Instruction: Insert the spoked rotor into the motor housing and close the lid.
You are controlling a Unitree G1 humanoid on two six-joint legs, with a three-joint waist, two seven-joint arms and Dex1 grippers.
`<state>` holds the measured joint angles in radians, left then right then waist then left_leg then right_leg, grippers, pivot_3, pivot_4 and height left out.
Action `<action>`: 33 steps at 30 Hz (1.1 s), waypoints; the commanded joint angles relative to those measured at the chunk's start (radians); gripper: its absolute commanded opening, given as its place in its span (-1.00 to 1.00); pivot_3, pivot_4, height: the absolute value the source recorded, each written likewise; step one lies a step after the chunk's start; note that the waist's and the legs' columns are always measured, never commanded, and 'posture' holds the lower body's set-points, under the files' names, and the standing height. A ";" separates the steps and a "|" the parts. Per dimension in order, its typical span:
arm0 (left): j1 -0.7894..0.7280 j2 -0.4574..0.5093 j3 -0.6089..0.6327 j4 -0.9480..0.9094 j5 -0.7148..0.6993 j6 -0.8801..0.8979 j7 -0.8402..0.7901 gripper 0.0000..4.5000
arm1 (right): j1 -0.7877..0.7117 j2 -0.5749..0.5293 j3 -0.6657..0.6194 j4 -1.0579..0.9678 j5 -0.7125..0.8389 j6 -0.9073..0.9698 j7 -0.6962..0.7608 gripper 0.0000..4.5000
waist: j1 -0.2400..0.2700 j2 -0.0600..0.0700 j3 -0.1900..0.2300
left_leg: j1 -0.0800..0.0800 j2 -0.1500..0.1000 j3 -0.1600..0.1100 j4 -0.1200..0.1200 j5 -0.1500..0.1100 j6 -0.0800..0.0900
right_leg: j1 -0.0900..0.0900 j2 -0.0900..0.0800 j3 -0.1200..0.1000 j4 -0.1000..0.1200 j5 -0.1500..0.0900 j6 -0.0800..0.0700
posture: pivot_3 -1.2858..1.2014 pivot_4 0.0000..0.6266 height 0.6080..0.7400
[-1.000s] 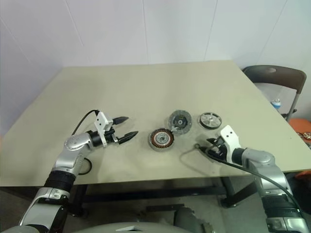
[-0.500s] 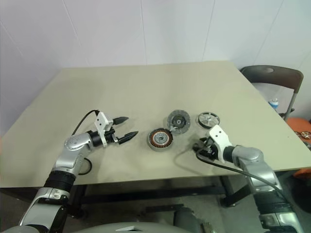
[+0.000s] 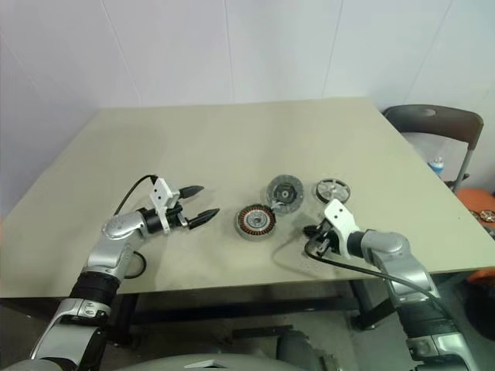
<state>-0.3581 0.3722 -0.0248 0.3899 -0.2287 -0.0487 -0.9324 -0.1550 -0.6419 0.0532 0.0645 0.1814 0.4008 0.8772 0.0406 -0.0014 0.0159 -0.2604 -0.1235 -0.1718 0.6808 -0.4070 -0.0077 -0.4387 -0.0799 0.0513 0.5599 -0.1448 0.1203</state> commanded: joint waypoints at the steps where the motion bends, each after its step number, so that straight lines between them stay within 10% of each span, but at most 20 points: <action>1: -0.020 0.010 0.006 -0.036 -0.003 -0.004 0.004 1.00 | -0.005 -0.013 -0.036 0.012 0.020 0.003 0.005 -0.94 | 0.000 0.000 0.000 | 0.000 0.000 0.000 0.000 0.000 0.000 | 0.000 0.000 0.000 0.000 0.000 0.000 | 0.03 -1.00 1.00; 5: -0.018 0.009 0.003 -0.036 0.000 -0.004 0.004 1.00 | -0.020 -0.004 -0.076 0.004 0.059 0.017 -0.001 -0.94 | 0.000 0.000 0.000 | 0.000 0.000 0.000 0.000 0.000 0.000 | 0.000 0.000 0.000 -0.001 0.000 0.000 | 0.03 -1.00 1.00; 11: -0.017 0.010 0.001 -0.035 0.003 -0.004 0.004 1.00 | -0.027 -0.024 -0.074 -0.009 0.055 0.032 0.008 -0.26 | 0.000 0.000 0.000 | -0.002 0.000 0.000 0.000 0.000 0.000 | -0.001 0.000 0.000 -0.001 0.000 0.000 | 0.03 -1.00 1.00; 33: -0.018 0.015 0.008 -0.046 -0.004 -0.005 -0.002 1.00 | 0.012 -0.024 -0.037 0.023 0.033 0.044 0.019 -0.26 | 0.000 0.000 0.000 | -0.002 0.000 0.000 0.000 0.000 0.001 | -0.001 0.000 0.000 -0.002 0.000 0.000 | 0.03 -1.00 1.00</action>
<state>-0.3580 0.3752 -0.0249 0.3776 -0.2280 -0.0477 -0.9341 -0.1509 -0.6732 0.0110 0.0858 0.2055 0.4369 0.8867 0.0408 -0.0013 0.0162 -0.2627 -0.1236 -0.1715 0.6805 -0.4074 -0.0070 -0.4399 -0.0801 0.0512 0.5584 -0.1446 0.1206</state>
